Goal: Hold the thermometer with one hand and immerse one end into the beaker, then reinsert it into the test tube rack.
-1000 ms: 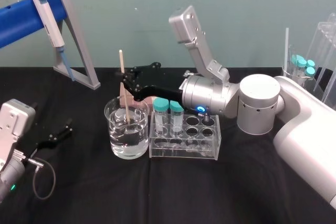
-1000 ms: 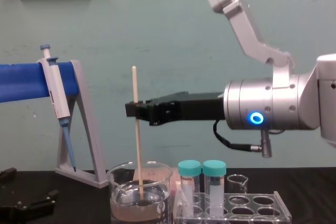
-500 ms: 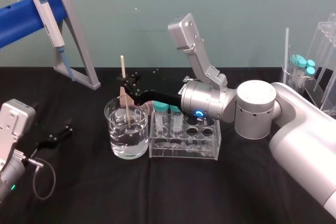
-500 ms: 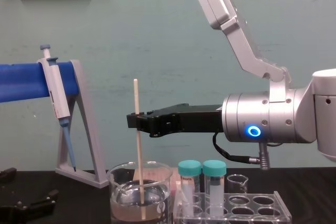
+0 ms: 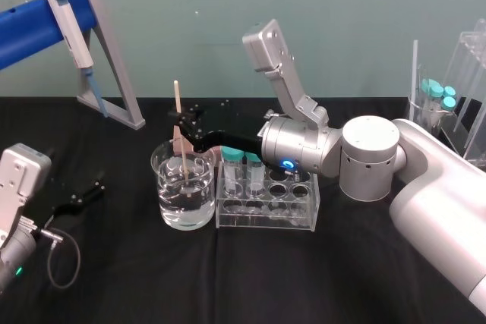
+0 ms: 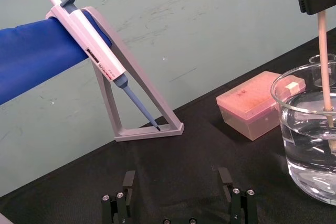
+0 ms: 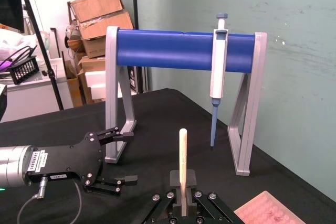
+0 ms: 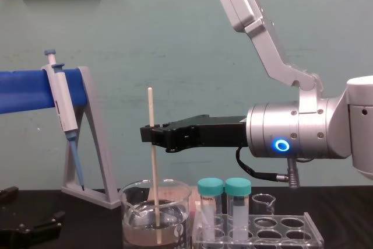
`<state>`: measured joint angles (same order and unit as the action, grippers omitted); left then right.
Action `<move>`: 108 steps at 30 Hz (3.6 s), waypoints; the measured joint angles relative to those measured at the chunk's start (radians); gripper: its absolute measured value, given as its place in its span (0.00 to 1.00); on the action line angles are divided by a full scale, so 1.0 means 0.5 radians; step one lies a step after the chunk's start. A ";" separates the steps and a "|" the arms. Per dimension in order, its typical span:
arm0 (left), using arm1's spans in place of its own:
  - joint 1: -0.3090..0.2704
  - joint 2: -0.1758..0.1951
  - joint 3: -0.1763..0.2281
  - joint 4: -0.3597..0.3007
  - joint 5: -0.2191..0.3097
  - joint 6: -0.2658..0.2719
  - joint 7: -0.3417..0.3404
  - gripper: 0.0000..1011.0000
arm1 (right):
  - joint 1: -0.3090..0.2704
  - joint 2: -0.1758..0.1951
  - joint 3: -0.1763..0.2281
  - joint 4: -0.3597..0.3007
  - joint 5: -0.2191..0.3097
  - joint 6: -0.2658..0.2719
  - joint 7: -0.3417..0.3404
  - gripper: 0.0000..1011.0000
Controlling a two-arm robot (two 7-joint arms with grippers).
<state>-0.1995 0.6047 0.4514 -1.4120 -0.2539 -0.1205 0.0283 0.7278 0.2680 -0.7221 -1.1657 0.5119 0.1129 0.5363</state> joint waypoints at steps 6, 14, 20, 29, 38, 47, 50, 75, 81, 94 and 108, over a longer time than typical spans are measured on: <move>0.000 0.000 0.000 0.000 0.000 0.000 0.000 0.99 | 0.001 0.001 -0.002 -0.001 0.000 0.000 -0.001 0.06; 0.000 0.000 0.000 0.000 0.000 0.000 0.000 0.99 | 0.002 0.002 -0.003 -0.003 0.001 0.001 -0.001 0.05; 0.000 0.000 0.000 0.000 0.000 0.000 0.000 0.99 | 0.002 0.002 -0.003 -0.004 0.002 0.001 -0.001 0.05; 0.000 0.000 0.000 0.000 0.000 0.000 0.000 0.99 | 0.002 0.002 -0.003 -0.004 0.002 0.001 -0.002 0.05; 0.000 0.000 0.000 0.000 0.000 0.000 0.000 0.99 | 0.002 0.002 -0.003 -0.004 0.002 0.001 -0.002 0.05; 0.000 0.000 0.000 0.000 0.000 0.000 0.000 0.99 | 0.002 0.002 -0.003 -0.004 0.002 0.001 -0.003 0.06; 0.000 0.000 0.000 0.000 0.000 0.000 0.000 0.99 | 0.002 0.002 -0.003 -0.004 0.002 0.001 -0.003 0.05; 0.000 0.000 0.000 0.000 0.000 0.000 0.000 0.99 | 0.002 0.002 -0.003 -0.004 0.002 0.001 -0.003 0.05; 0.000 0.000 0.000 0.000 0.000 0.000 0.000 0.99 | 0.002 0.002 -0.003 -0.004 0.002 0.001 -0.003 0.05; 0.000 0.000 0.000 0.000 0.000 0.000 0.000 0.99 | 0.002 0.002 -0.003 -0.004 0.002 0.001 -0.003 0.06; 0.000 0.000 0.000 0.000 0.000 0.000 0.000 0.99 | 0.002 0.002 -0.003 -0.004 0.002 0.001 -0.003 0.05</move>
<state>-0.1995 0.6047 0.4514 -1.4120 -0.2539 -0.1205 0.0283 0.7289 0.2690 -0.7237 -1.1676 0.5131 0.1132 0.5350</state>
